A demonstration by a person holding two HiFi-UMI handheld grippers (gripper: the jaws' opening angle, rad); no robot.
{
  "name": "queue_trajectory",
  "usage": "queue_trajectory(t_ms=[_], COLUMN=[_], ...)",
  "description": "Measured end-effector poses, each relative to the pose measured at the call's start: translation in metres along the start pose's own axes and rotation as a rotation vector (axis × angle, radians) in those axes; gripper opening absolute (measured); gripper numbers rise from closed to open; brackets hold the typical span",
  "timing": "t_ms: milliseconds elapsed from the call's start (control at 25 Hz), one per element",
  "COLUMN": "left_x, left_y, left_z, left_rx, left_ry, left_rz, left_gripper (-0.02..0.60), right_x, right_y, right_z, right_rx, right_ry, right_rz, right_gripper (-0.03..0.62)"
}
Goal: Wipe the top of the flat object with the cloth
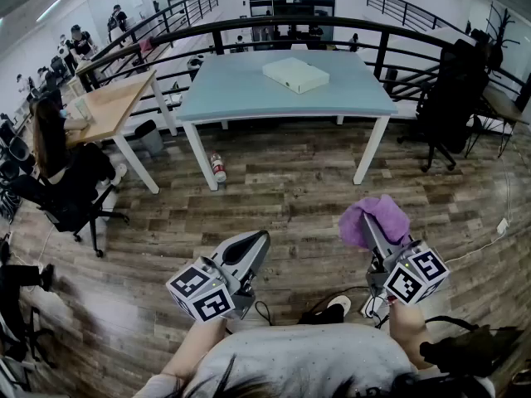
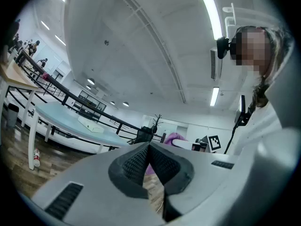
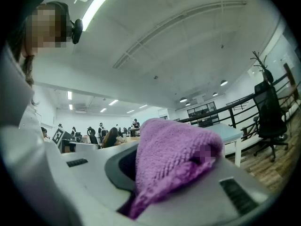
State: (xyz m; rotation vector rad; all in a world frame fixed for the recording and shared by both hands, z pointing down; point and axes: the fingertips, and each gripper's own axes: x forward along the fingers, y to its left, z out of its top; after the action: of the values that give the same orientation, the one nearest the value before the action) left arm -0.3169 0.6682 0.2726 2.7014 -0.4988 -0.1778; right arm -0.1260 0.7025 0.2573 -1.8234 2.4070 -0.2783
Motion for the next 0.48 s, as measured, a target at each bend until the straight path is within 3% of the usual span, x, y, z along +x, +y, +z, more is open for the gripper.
queue_trajectory(t_ms=[480], left_x=[0.011], left_y=[0.025], left_z=[0.008], left_rx=[-0.020], left_ry=[-0.030], left_rz=[0.029], left_gripper=[0.000], right_x=[0.015], right_y=[-0.013], right_z=[0.001], right_rx=[-0.006], right_ry=[-0.004], right_rz=[-0.029], right_gripper=[0.031])
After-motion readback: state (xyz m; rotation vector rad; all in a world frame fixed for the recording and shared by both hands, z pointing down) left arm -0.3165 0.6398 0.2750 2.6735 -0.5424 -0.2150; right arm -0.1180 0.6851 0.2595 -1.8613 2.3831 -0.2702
